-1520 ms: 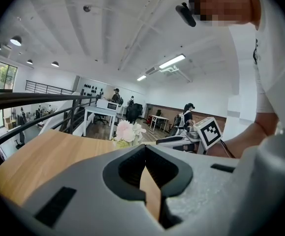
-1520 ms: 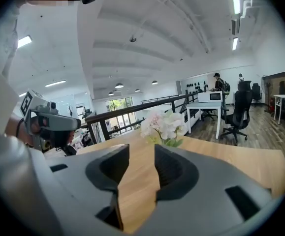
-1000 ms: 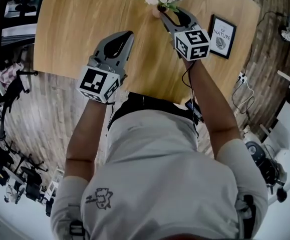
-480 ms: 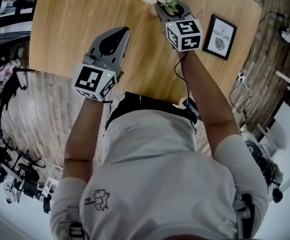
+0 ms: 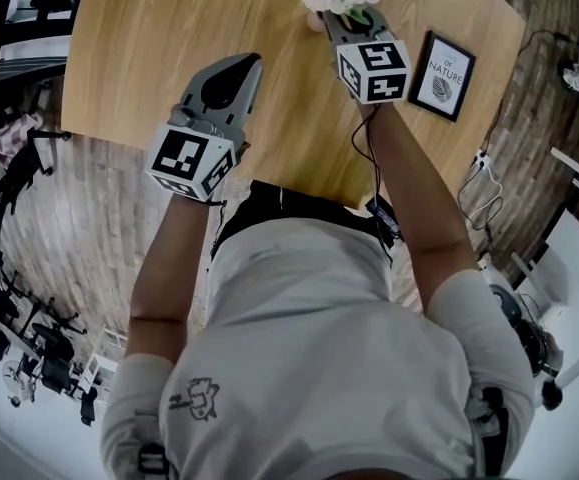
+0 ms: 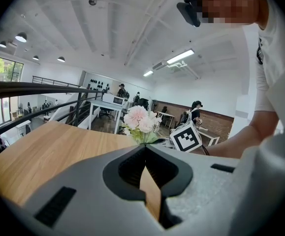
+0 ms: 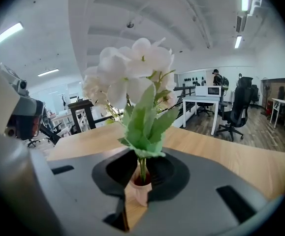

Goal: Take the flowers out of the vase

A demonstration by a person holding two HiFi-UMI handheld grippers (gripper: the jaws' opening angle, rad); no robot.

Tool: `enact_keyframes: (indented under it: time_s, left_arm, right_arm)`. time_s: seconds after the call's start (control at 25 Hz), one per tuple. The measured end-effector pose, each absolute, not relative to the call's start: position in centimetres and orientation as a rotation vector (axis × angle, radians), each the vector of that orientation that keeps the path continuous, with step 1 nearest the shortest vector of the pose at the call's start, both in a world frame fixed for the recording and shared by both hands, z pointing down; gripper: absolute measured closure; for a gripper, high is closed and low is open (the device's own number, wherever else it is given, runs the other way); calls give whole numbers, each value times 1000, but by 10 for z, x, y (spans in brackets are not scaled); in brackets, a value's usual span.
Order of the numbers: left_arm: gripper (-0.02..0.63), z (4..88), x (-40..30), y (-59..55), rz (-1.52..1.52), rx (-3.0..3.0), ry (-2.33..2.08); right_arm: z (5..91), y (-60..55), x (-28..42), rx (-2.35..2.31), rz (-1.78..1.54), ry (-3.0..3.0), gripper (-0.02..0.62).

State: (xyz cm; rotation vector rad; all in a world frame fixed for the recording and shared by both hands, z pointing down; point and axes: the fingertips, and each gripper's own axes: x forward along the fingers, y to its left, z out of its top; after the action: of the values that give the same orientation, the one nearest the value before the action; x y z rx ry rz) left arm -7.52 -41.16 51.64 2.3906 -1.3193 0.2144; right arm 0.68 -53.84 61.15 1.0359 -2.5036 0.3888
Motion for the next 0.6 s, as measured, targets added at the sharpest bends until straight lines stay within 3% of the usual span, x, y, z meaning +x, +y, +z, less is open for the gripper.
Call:
enact_keyframes:
  time_s: [0.6]
  left_arm:
    - [603,462,-97,-377,118,2456,-1363]
  right_arm:
    - [509,-526,9,1192,264,-2571,540]
